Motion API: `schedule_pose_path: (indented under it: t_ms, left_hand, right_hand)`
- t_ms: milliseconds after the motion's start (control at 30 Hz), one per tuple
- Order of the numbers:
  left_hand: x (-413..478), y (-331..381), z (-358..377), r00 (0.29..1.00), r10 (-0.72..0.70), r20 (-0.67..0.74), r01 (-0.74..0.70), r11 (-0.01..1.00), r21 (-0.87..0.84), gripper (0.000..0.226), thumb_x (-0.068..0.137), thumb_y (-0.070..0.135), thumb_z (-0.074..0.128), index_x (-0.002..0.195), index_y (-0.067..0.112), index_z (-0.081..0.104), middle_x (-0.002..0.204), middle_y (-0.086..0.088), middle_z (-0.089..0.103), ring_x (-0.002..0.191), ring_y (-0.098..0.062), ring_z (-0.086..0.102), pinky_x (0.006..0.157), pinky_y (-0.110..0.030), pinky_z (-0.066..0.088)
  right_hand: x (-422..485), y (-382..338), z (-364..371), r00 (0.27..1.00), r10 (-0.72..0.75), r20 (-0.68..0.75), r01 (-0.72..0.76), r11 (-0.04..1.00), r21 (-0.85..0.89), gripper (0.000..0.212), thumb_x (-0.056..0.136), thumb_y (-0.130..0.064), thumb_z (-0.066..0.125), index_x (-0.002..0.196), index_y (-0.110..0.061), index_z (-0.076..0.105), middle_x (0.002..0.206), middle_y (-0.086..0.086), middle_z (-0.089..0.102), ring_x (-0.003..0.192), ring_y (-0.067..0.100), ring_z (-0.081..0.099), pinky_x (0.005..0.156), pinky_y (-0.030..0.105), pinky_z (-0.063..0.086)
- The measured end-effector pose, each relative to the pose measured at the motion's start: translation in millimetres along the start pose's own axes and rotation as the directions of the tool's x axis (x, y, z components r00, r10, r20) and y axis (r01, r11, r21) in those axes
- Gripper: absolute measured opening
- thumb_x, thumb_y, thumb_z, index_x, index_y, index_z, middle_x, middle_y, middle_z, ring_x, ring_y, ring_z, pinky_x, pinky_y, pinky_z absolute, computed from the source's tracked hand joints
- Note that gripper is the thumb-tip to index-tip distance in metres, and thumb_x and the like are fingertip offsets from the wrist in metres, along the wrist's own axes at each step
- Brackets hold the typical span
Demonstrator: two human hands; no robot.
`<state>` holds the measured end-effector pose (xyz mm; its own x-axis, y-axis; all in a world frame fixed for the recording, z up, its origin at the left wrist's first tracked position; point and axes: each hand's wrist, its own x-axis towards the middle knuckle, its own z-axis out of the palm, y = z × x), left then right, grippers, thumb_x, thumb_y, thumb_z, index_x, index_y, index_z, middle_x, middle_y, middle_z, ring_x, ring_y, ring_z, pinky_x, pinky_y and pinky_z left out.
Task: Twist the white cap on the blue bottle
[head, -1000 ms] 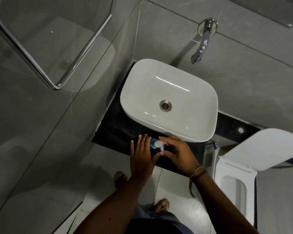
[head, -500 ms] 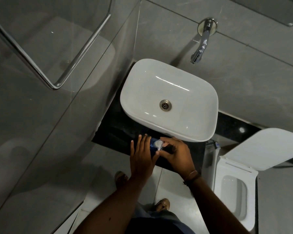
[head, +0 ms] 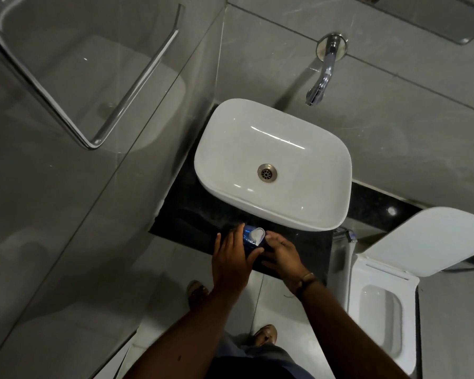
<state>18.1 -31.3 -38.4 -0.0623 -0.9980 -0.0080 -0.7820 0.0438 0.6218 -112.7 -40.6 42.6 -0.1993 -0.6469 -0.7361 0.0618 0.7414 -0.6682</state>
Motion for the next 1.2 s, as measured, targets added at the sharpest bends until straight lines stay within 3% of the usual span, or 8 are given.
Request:
schedule_pose_path:
  t_ms: [67,200,467,600,733,900,1033,1200]
  left_hand:
    - [0,1,-1,1.0,-0.003,-0.003,0.002,1.0,-0.006,0.079,0.09,0.071,0.044,0.142,0.012,0.051,0.138,-0.007,0.066,0.123,-0.024,0.065,0.113,-0.05,0.045]
    - [0,4,-5,1.0,-0.027,0.008,0.027,0.999,-0.031,0.081,0.09,0.071,0.044,0.142,0.009,0.053,0.138,-0.009,0.066,0.122,-0.025,0.066,0.111,-0.049,0.048]
    - [5,2,-23,1.0,0.001,0.002,-0.001,0.999,-0.04,0.079,0.093,0.064,0.045,0.14,0.001,0.056,0.138,-0.016,0.066,0.122,-0.031,0.067,0.108,-0.049,0.051]
    - [17,-18,-43,0.998,-0.01,-0.064,0.008,0.999,-0.032,0.076,0.094,0.059,0.05,0.141,-0.001,0.055,0.141,-0.017,0.064,0.124,-0.033,0.065,0.109,-0.048,0.05]
    - [32,-42,-68,0.99,-0.122,-0.07,0.116,0.99,-0.079,0.078,0.092,0.059,0.054,0.146,0.003,0.049,0.142,-0.017,0.062,0.126,-0.036,0.062,0.108,-0.051,0.05]
    - [44,-72,-93,0.962,-0.273,0.007,0.271,0.952,-0.141,0.078,0.094,0.054,0.059,0.157,0.016,0.033,0.154,-0.012,0.049,0.137,-0.032,0.051,0.105,-0.047,0.047]
    - [49,-87,-104,0.957,-0.292,-0.005,0.286,0.941,-0.179,0.075,0.095,0.049,0.061,0.157,0.016,0.033,0.154,-0.01,0.049,0.138,-0.03,0.05,0.104,-0.044,0.047]
    - [52,-94,-106,0.951,-0.31,0.006,0.303,0.925,-0.227,0.076,0.096,0.051,0.059,0.157,0.017,0.031,0.155,-0.008,0.048,0.138,-0.027,0.051,0.104,-0.041,0.048]
  right_hand:
    - [1,4,8,0.998,0.056,0.016,-0.057,0.994,0.098,0.038,0.11,-0.031,0.047,0.141,-0.014,0.062,0.134,0.02,0.072,0.107,0.03,0.076,0.076,0.035,0.066]
    - [1,6,15,0.998,0.066,-0.009,-0.063,0.98,0.188,0.042,0.111,-0.03,0.046,0.142,-0.007,0.062,0.136,0.028,0.069,0.128,0.045,0.068,0.109,0.059,0.056]
    - [2,2,30,0.998,0.038,-0.039,-0.029,0.978,0.206,0.044,0.111,-0.026,0.045,0.143,0.0,0.06,0.139,0.03,0.067,0.132,0.045,0.065,0.114,0.055,0.052]
    - [13,-12,59,0.999,0.036,-0.008,-0.033,0.968,0.247,0.041,0.11,-0.025,0.048,0.139,0.001,0.063,0.139,0.028,0.067,0.132,0.043,0.065,0.11,0.05,0.055]
    - [21,-29,101,0.998,0.035,0.058,-0.048,0.969,0.243,0.024,0.11,-0.024,0.05,0.113,-0.012,0.071,0.12,0.016,0.071,0.091,0.018,0.072,0.077,0.03,0.063]
    - [35,-37,145,0.994,0.035,0.102,-0.054,0.98,0.194,0.038,0.11,-0.024,0.051,0.136,0.0,0.065,0.116,0.017,0.07,0.078,0.014,0.068,0.066,0.023,0.059]
    - [44,-35,168,0.993,0.033,0.112,-0.056,0.977,0.206,0.039,0.109,-0.022,0.054,0.134,0.004,0.065,0.114,0.021,0.069,0.085,0.025,0.066,0.078,0.035,0.056]
    - [51,-30,178,0.993,-0.004,0.118,-0.019,0.98,0.199,0.029,0.107,-0.02,0.056,0.121,0.0,0.071,0.136,0.035,0.067,0.11,0.036,0.067,0.11,0.056,0.052]
